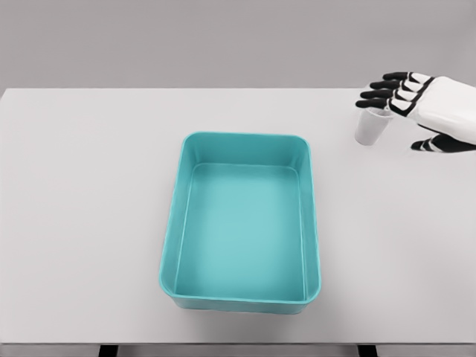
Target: Put the paper cup into the basket with your right arm
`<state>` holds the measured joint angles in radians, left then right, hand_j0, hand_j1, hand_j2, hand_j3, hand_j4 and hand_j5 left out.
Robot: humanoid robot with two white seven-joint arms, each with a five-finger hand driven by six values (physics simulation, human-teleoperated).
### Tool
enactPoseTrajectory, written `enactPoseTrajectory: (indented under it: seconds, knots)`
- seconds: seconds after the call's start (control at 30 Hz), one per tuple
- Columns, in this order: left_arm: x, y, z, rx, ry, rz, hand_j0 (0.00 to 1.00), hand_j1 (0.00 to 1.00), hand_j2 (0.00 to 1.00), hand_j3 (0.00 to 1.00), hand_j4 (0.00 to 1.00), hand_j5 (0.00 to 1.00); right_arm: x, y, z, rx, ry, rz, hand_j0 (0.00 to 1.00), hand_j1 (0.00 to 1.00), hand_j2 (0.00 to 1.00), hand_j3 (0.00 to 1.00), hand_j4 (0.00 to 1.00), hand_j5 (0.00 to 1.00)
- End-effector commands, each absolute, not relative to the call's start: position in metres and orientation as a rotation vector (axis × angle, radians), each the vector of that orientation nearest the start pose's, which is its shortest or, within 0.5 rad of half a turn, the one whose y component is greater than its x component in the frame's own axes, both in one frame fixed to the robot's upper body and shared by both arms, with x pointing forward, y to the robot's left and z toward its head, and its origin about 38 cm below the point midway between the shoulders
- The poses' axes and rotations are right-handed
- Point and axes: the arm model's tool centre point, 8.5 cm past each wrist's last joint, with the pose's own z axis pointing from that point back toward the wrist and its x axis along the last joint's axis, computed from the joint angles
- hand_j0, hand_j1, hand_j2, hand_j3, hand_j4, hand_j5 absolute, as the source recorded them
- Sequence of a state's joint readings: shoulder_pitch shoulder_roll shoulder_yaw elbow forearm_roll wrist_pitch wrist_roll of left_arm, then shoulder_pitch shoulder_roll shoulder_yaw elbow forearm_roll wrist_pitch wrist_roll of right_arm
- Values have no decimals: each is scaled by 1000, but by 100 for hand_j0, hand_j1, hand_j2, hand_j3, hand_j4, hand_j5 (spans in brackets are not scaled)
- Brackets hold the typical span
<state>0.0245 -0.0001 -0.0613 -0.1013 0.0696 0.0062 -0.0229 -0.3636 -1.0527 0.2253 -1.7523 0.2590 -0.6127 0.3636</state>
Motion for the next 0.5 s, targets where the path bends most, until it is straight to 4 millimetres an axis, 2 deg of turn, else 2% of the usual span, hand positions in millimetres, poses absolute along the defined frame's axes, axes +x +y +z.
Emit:
enactPoseTrajectory:
  seconds: [0.0,0.07,0.13,0.2,0.23,0.3,0.37,0.43,0.47]
  knots:
    - [19,268,-263,58,-71,4,100,100,100,100,100,100,369,-352,320,865,2303,-2632,100,100,100,100,100,100]
    - [19,268,-263,58,-71,4,100,100,100,100,100,100,371,-355,316,876,2303,-2647,100,100,100,100,100,100]
    - [20,268,-263,58,-72,4,100,100,100,100,100,100,373,-347,302,840,2349,-2631,100,100,100,100,100,100]
    - [19,268,-263,58,-71,4,100,100,100,100,100,100,382,-365,298,887,2396,-2662,100,100,100,100,100,100]
    - [19,268,-263,58,-71,4,100,100,100,100,100,100,384,-368,295,869,2424,-2688,100,100,100,100,100,100]
    - [19,268,-263,58,-71,5,100,100,100,100,100,100,394,-387,287,901,2508,-2823,100,100,100,100,100,100]
    - [19,268,-263,58,-71,4,100,100,100,100,100,100,400,-404,279,794,2773,-2811,100,100,100,100,100,100]
    - [19,268,-263,58,-71,5,100,100,100,100,100,100,408,-415,274,824,2889,-2817,100,100,100,100,100,100]
    - [19,268,-263,58,-71,5,100,100,100,100,100,100,414,-411,267,805,2937,-2810,100,100,100,100,100,100]
